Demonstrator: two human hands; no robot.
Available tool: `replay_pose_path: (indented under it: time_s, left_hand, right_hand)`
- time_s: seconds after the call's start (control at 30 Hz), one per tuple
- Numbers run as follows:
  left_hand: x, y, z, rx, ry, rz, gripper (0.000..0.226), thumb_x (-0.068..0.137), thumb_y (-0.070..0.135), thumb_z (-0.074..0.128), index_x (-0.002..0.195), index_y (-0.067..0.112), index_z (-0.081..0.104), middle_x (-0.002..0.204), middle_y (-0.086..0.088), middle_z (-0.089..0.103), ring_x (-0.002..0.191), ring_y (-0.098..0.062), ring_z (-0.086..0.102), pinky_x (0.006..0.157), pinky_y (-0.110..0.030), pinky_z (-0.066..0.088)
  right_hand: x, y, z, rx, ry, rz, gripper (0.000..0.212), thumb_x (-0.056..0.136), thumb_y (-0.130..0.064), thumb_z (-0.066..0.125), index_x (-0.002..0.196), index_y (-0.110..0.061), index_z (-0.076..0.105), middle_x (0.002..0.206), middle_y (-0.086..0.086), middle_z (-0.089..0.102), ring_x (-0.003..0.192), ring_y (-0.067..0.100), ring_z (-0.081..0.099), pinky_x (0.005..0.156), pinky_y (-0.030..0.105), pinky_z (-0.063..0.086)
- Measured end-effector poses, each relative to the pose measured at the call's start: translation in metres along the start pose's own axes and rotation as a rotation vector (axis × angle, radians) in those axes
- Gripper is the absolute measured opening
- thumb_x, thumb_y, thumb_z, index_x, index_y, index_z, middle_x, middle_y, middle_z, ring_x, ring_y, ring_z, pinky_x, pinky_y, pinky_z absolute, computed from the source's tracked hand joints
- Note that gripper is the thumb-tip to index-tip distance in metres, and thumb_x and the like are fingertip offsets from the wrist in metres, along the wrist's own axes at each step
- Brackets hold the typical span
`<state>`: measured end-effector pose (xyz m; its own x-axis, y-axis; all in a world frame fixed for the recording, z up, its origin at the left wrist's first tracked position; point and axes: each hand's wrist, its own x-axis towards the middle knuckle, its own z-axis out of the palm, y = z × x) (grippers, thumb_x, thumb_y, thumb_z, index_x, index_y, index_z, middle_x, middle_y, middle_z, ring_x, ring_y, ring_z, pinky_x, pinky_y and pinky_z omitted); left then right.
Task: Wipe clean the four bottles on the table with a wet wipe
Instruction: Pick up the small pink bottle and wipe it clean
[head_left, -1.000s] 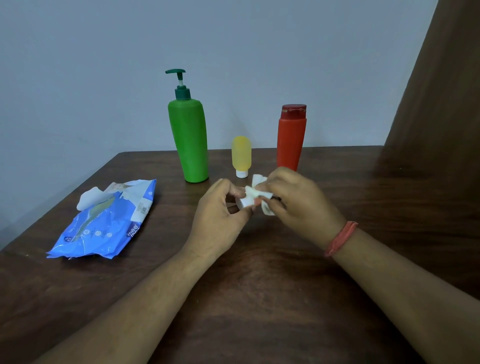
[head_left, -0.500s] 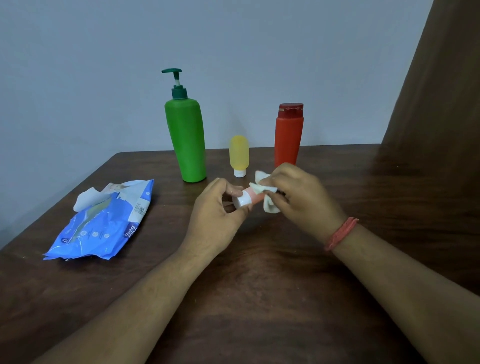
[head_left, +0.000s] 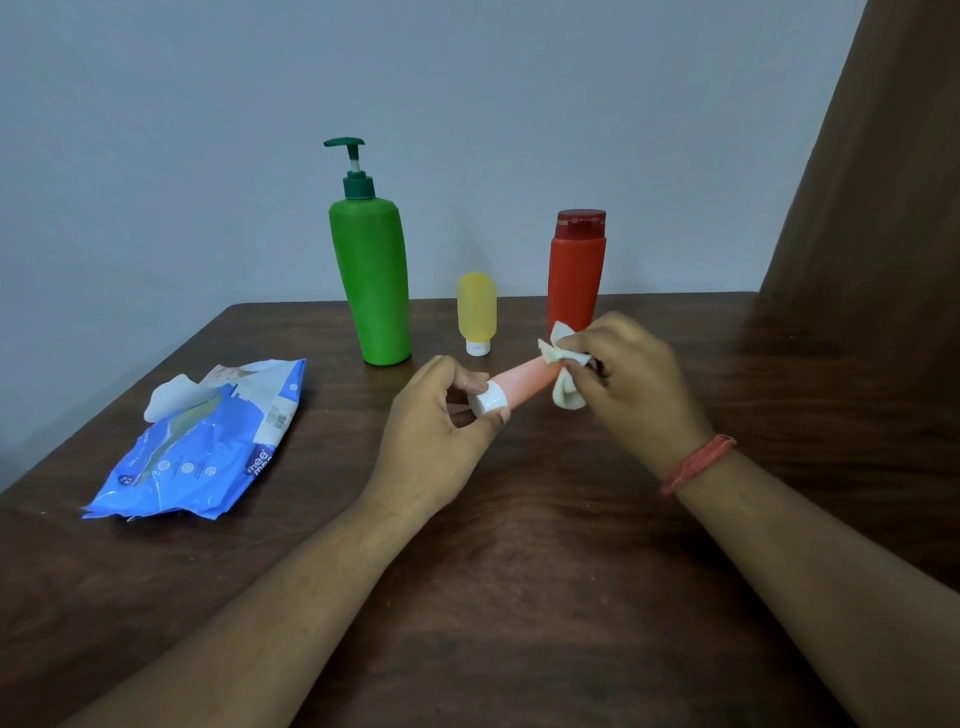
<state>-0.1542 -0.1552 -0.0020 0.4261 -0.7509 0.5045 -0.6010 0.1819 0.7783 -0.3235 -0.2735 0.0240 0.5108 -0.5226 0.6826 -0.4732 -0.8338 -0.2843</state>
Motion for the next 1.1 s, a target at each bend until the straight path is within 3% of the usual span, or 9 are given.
replay_pose_path:
  time_s: [0.07,0.13,0.27,0.4,0.47,0.7,0.83,0.97,1.1]
  left_hand:
    - [0.0,0.001,0.0,-0.012,-0.005,0.037,0.032,0.081,0.01,0.083,0.084,0.027,0.056,0.102,0.009,0.066,0.097,-0.007,0.066,0.074,-0.012,0.054]
    - [0.001,-0.001,-0.001,-0.012,-0.006,0.076,0.028,0.082,0.014,0.084,0.084,0.024,0.057,0.097,0.006,0.065,0.093,-0.008,0.067,0.075,-0.021,0.058]
    - [0.003,-0.003,0.0,0.007,-0.009,0.107,0.029,0.081,0.007,0.082,0.085,0.021,0.057,0.099,0.007,0.062,0.098,-0.008,0.067,0.078,-0.025,0.061]
    - [0.002,-0.003,0.001,0.015,-0.018,0.148,0.027,0.083,0.016,0.083,0.082,0.02,0.056,0.091,0.002,0.06,0.088,-0.013,0.066,0.076,-0.034,0.061]
    - [0.002,-0.002,0.0,0.004,-0.017,0.138,0.026,0.083,0.017,0.083,0.082,0.017,0.057,0.092,0.002,0.062,0.088,-0.011,0.067,0.075,-0.029,0.061]
    - [0.004,-0.003,-0.003,-0.054,0.009,-0.006,0.037,0.08,0.004,0.082,0.083,0.03,0.057,0.105,0.014,0.068,0.102,-0.003,0.064,0.074,-0.003,0.047]
    - [0.006,-0.007,-0.005,-0.18,-0.008,-0.06,0.041,0.08,0.007,0.083,0.08,0.042,0.06,0.099,0.017,0.071,0.102,-0.003,0.066,0.079,-0.013,0.05]
    - [0.006,-0.009,-0.006,-0.397,-0.044,-0.164,0.032,0.073,0.014,0.085,0.076,0.039,0.065,0.099,0.008,0.075,0.101,-0.018,0.071,0.088,-0.046,0.059]
    - [0.006,-0.01,-0.005,-0.615,-0.01,-0.284,0.024,0.067,0.012,0.083,0.072,0.031,0.068,0.107,-0.012,0.073,0.105,-0.031,0.072,0.084,-0.045,0.061]
  right_hand:
    - [-0.002,-0.009,0.005,0.034,-0.056,-0.086,0.022,0.088,-0.006,0.069,0.109,-0.011,0.072,0.102,-0.001,0.059,0.089,0.005,0.049,0.081,0.01,0.037]
    - [-0.005,-0.018,0.011,0.053,-0.134,-0.174,0.026,0.088,-0.006,0.067,0.113,-0.012,0.071,0.105,-0.002,0.059,0.093,0.006,0.051,0.084,0.019,0.045]
    - [-0.002,-0.016,0.005,0.041,-0.028,-0.097,0.022,0.091,-0.009,0.067,0.112,-0.011,0.072,0.106,0.001,0.061,0.094,0.013,0.058,0.087,0.034,0.055]
    - [-0.005,-0.028,0.007,0.042,-0.114,-0.232,0.023,0.087,-0.006,0.067,0.109,-0.012,0.072,0.103,0.0,0.06,0.09,0.015,0.059,0.08,0.028,0.052]
    - [-0.004,-0.027,0.008,0.023,-0.142,-0.24,0.024,0.087,-0.005,0.068,0.11,-0.011,0.072,0.104,0.001,0.061,0.091,0.016,0.06,0.081,0.027,0.05]
    - [0.005,0.008,-0.006,-0.005,0.017,0.025,0.018,0.091,-0.01,0.068,0.109,-0.01,0.073,0.1,0.001,0.062,0.088,0.009,0.053,0.078,0.02,0.041]
    - [0.006,0.008,-0.003,0.253,0.073,0.163,0.019,0.091,-0.01,0.068,0.107,-0.017,0.074,0.094,-0.016,0.059,0.087,0.001,0.058,0.079,0.01,0.044]
    - [0.008,0.004,0.0,0.565,0.014,0.389,0.022,0.094,-0.021,0.067,0.115,-0.018,0.071,0.111,-0.008,0.069,0.104,0.01,0.065,0.095,0.035,0.055]
    - [0.006,-0.001,0.002,0.544,0.023,0.39,0.013,0.093,-0.02,0.067,0.106,-0.02,0.07,0.106,-0.006,0.069,0.098,0.012,0.066,0.091,0.037,0.057]
